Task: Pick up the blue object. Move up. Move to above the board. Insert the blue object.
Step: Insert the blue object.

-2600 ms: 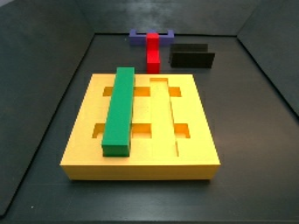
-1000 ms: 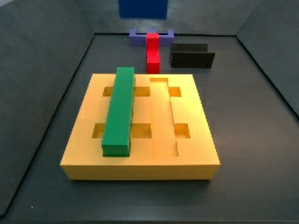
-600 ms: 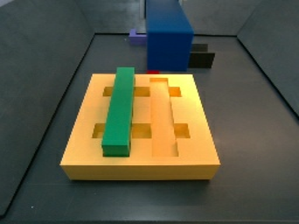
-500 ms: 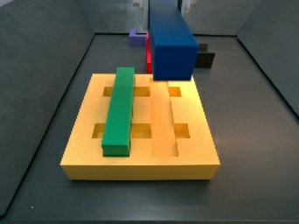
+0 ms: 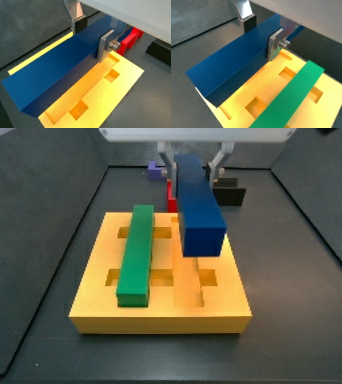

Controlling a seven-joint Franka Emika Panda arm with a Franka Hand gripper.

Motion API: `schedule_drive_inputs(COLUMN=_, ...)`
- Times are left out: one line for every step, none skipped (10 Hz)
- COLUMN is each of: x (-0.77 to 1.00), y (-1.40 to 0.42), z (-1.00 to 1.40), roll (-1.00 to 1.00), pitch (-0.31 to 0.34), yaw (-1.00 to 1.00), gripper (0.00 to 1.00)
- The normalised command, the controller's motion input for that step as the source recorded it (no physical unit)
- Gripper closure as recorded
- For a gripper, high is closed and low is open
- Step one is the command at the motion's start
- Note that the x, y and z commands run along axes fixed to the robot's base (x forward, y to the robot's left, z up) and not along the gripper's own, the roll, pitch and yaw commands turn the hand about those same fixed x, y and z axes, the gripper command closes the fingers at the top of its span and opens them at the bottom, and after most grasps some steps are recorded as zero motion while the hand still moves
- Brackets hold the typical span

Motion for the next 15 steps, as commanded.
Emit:
schedule_drive_inputs(x=0.06, y=0.0, z=-0.72, roll=0.18, pitch=-0.161, yaw=0.0, gripper=1.0)
schedule_drive_inputs(x=0.06, y=0.0, z=-0.71, roll=0.24, pitch=-0.124, yaw=0.0, gripper=1.0)
schedule_drive_inputs(x=0.09, y=-0.02, z=-0.75, roll=0.19, pitch=-0.139, yaw=0.0, gripper=1.0)
schedule_drive_inputs(x=0.0, y=0.0, z=-0.76, roll=0.13, pitch=-0.196, yaw=0.0, gripper=1.0)
schedule_drive_inputs(x=0.0, y=0.0, z=-0.76, roll=0.11, pitch=-0.201, yaw=0.0, gripper=1.0)
schedule_drive_inputs(x=0.0, y=-0.01, z=-0.64, roll=0.09, pitch=-0.204, yaw=0.07, gripper=1.0)
schedule_drive_inputs(x=0.0, y=0.0, z=-0.55, roll=0.09, pitch=-0.139, yaw=0.0, gripper=1.0)
schedule_drive_inputs(x=0.06, y=-0.01, z=-0.43, roll=0.12, pitch=-0.057, yaw=0.0, gripper=1.0)
schedule_drive_inputs(x=0.03, y=-0.02, z=-0.4, roll=0.1, pitch=-0.053, yaw=0.0, gripper=1.0)
schedule_drive_inputs(x=0.04, y=-0.07, z=-0.36, roll=0.09, pitch=-0.054, yaw=0.0, gripper=1.0)
schedule_drive_inputs(x=0.05, y=-0.21, z=-0.26, roll=0.12, pitch=-0.034, yaw=0.0, gripper=1.0)
schedule_drive_inputs(x=0.08, y=-0.22, z=-0.24, roll=0.15, pitch=-0.004, yaw=0.0, gripper=1.0)
schedule_drive_inputs(x=0.07, y=-0.11, z=-0.27, roll=0.1, pitch=0.0, yaw=0.0, gripper=1.0)
schedule_drive_inputs(x=0.08, y=-0.02, z=-0.27, roll=0.07, pitch=0.0, yaw=0.0, gripper=1.0)
schedule_drive_inputs(x=0.05, y=0.0, z=-0.33, roll=0.05, pitch=0.0, yaw=0.0, gripper=1.0)
